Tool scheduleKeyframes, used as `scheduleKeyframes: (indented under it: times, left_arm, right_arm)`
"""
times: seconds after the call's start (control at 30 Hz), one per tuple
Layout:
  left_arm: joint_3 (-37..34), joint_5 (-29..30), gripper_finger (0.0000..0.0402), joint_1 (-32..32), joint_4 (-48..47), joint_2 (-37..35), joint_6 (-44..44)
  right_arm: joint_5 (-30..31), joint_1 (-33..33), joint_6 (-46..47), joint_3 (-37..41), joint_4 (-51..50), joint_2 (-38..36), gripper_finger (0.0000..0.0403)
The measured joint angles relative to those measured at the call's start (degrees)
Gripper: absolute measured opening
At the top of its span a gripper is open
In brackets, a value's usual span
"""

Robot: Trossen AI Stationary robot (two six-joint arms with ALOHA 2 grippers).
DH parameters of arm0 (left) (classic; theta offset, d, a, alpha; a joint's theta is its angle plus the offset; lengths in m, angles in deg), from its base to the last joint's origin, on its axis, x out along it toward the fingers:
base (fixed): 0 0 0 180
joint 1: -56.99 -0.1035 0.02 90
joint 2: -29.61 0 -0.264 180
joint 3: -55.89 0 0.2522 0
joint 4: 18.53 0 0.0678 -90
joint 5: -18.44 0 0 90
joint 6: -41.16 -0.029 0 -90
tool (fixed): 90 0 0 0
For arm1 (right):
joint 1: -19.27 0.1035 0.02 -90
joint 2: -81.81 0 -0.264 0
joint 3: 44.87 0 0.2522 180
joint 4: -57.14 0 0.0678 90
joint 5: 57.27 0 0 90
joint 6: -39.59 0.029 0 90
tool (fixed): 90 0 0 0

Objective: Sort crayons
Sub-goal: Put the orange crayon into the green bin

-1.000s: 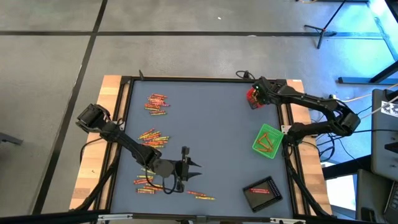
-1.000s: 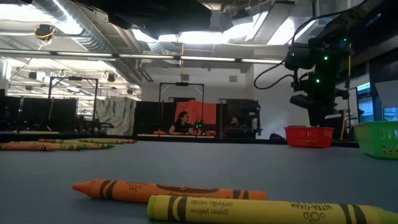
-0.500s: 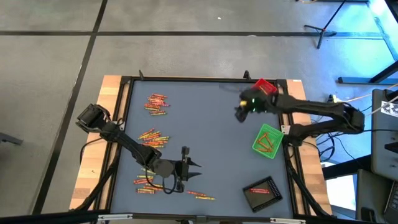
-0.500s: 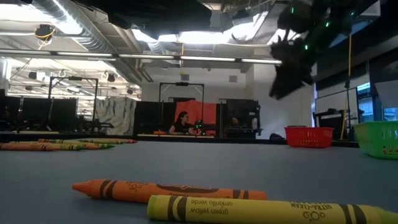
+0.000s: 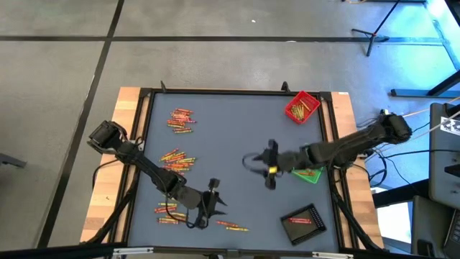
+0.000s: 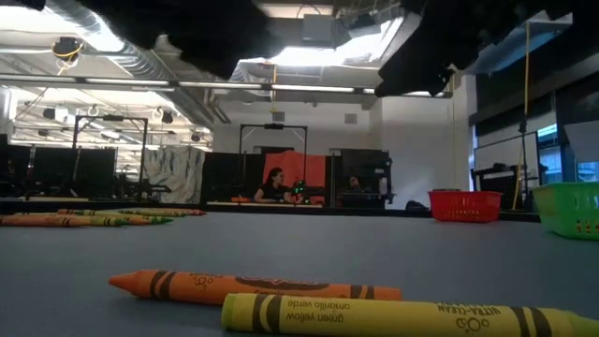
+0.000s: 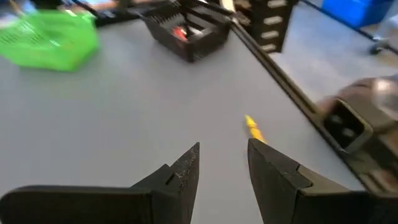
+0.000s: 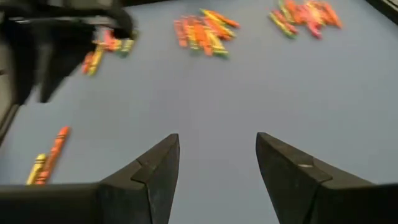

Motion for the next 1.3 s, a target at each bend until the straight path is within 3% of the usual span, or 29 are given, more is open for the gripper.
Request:
scheduleKeyframes:
  times: [0.37,0.97,1.3]
  left_arm:
    - [0.00,-3.14,0.0120,1.26,-0.40,6.14,9.10]
    - [4.68,-6.52,0.0118,1.55,-0.38,16.28,9.70]
    - [4.74,-6.82,0.0040,1.27,-1.82,16.28,9.73]
  right_arm:
    - [6.08,10.87,-0.06,0.02,14.71,12.15,0.0209]
    - [8.57,11.59,-0.28,0.00,17.54,14.39,0.0209]
    - [8.55,11.59,-0.30,0.00,17.30,14.37,0.0209]
